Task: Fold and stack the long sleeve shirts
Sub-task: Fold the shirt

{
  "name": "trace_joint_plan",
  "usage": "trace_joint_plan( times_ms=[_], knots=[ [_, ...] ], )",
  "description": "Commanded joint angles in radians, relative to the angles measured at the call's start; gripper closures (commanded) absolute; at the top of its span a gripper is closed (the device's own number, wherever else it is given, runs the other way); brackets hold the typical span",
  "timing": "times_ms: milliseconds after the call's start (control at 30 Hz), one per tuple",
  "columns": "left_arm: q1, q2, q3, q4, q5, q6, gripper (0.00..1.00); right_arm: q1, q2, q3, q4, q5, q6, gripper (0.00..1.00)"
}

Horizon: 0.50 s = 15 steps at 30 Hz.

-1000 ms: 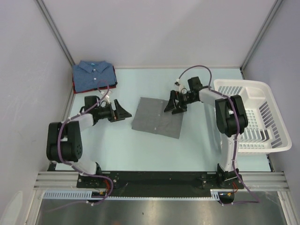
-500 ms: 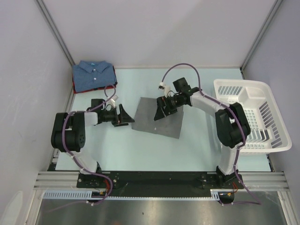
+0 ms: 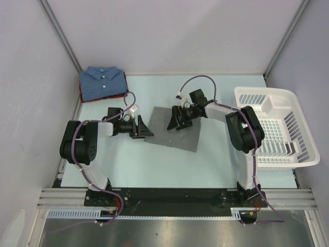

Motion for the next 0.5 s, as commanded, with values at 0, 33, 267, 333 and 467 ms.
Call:
trace_joint_plan(
  times_ms=[0, 33, 267, 333, 467],
  knots=[
    [-0.008, -0.067, 0.0, 0.034, 0.026, 0.017, 0.21, -0.005, 0.041, 0.008, 0.05, 0.021, 0.047, 0.0],
    [-0.008, -0.074, -0.001, 0.034, 0.021, 0.017, 0.23, -0.005, 0.046, 0.007, 0.053, 0.023, 0.05, 0.0],
    [-0.011, -0.062, 0.031, -0.056, 0.051, 0.104, 0.45, -0.015, 0.047, 0.002, 0.048, 0.041, 0.067, 0.0],
    [-0.011, -0.033, 0.081, -0.269, 0.034, 0.274, 0.57, -0.025, 0.044, -0.004, 0.044, 0.059, 0.061, 0.0],
    [-0.003, -0.011, 0.084, -0.433, 0.034, 0.399, 0.67, -0.04, 0.047, -0.002, 0.044, 0.07, 0.05, 0.0]
  ],
)
